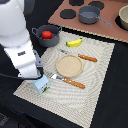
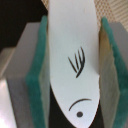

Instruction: Interact with the objects in diverse but meaningful ways.

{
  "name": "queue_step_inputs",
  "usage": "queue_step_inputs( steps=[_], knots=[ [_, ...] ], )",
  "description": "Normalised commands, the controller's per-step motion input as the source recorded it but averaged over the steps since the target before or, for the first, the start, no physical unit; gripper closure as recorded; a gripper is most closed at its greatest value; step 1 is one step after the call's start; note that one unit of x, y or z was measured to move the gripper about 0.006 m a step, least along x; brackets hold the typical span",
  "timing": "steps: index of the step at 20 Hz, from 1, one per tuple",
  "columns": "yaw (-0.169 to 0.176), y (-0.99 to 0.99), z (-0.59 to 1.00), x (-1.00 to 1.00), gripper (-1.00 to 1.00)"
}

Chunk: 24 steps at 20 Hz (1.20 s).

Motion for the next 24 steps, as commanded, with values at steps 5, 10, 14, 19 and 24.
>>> queue_step_inputs(
  steps=[5,10,14,19,24],
  knots=[
    [0.000,0.68,0.77,0.16,1.00],
    [0.018,0.89,0.29,0.10,1.00],
    [0.050,0.95,0.03,0.03,1.00],
    [0.087,0.85,-0.17,-0.02,1.00],
    [0.101,0.72,-0.30,-0.26,1.00]
  ],
)
